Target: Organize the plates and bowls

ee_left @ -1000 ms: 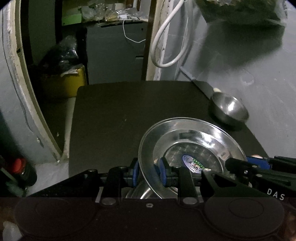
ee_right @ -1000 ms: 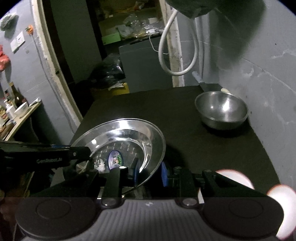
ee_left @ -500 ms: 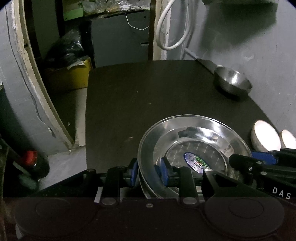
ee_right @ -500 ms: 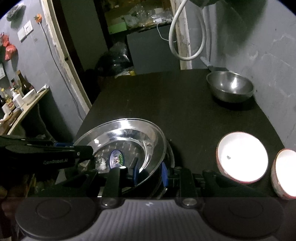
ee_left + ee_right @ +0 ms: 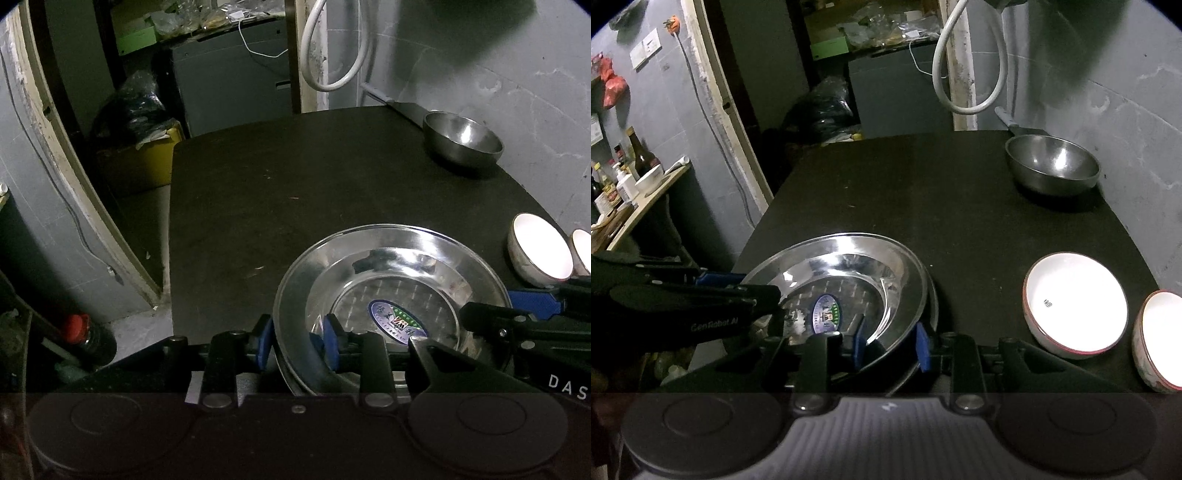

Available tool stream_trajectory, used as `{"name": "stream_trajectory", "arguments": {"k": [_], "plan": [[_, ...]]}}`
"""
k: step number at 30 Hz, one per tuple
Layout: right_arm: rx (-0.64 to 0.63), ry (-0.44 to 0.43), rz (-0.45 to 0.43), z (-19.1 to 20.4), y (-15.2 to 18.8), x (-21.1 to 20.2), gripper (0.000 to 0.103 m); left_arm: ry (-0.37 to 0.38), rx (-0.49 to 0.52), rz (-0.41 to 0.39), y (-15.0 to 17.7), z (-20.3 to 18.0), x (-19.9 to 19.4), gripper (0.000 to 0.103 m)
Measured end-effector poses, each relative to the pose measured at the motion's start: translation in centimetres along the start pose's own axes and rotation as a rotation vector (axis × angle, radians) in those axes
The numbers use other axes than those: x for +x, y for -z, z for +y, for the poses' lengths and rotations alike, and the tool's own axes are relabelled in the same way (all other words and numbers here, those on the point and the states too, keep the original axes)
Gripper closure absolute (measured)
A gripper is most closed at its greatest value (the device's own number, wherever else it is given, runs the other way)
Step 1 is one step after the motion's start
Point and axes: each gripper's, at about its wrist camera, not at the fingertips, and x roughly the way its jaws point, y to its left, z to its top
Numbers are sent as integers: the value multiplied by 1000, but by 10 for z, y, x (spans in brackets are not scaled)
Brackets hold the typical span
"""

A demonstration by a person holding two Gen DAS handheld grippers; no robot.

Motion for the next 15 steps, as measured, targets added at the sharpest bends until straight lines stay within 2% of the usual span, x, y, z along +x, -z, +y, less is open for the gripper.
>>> {"name": "stream_trajectory", "arguments": {"k": [9,12,14,15], "plan": [[-10,-10,3,1,1,-1,67,6,1,-3,1,-2,-1,71],[-14,-13,5,1,2,-2,63,9,-4,-3,2,-2,-3,71],[-17,-14,5,1,3,-3,59,4,-8,1,2,-2,-3,67],[-17,-14,7,1,4,-4,53,-1,-12,3,2,-2,-4,66]]}}
